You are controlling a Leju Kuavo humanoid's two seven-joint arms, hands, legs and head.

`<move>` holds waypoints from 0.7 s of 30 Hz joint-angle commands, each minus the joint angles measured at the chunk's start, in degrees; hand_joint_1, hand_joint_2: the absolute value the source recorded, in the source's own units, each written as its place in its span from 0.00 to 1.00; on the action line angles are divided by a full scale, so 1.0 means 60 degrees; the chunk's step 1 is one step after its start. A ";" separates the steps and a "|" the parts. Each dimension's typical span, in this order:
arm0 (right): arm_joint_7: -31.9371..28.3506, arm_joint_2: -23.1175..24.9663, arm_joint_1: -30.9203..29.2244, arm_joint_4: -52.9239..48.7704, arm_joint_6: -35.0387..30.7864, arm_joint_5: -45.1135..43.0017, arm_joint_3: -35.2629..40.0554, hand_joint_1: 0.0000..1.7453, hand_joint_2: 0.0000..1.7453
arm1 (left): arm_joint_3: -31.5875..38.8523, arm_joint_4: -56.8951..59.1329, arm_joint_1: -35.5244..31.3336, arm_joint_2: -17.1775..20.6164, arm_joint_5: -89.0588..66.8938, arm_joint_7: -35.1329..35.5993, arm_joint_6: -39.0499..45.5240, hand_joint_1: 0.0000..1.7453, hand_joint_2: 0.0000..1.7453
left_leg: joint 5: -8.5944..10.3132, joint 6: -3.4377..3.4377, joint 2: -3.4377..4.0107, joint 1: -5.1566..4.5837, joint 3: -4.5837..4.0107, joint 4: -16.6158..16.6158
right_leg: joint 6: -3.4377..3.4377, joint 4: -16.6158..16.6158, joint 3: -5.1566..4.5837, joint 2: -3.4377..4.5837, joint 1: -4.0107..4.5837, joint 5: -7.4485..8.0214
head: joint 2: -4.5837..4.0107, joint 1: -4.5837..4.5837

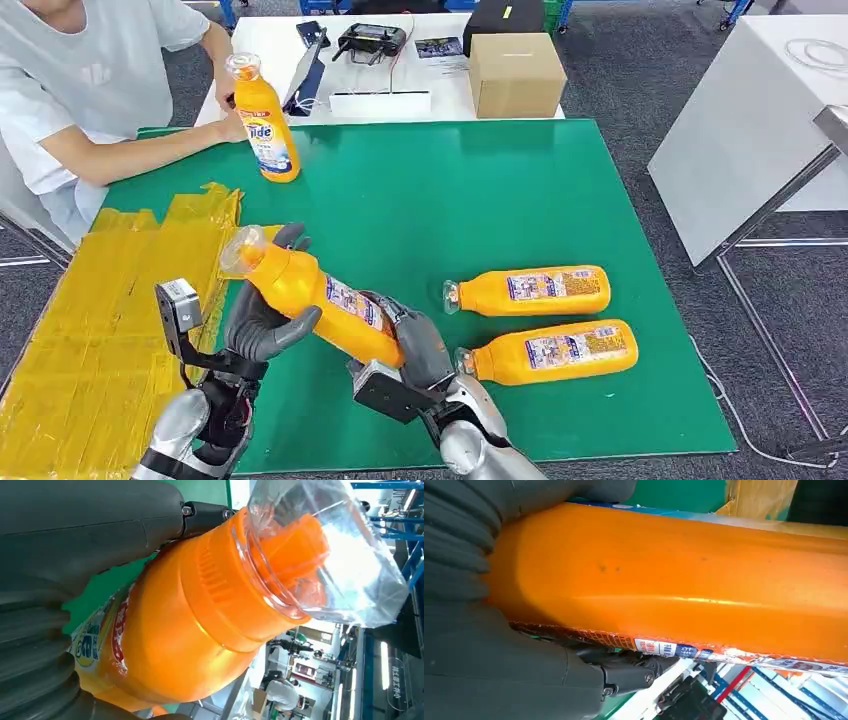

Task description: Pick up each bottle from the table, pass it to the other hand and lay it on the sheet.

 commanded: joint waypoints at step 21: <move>-0.0015 -0.0066 -0.0344 0.0526 0.0078 0.0010 0.0377 1.00 1.00 | -0.0379 0.0558 -0.0452 0.0180 0.0014 0.0040 -0.0038 0.00 1.00 | -0.0011 -0.0004 -0.0009 0.0010 0.0034 -0.0005 | -0.0009 -0.0012 0.0041 -0.0006 0.0010 -0.0009 | 0.0000 0.0000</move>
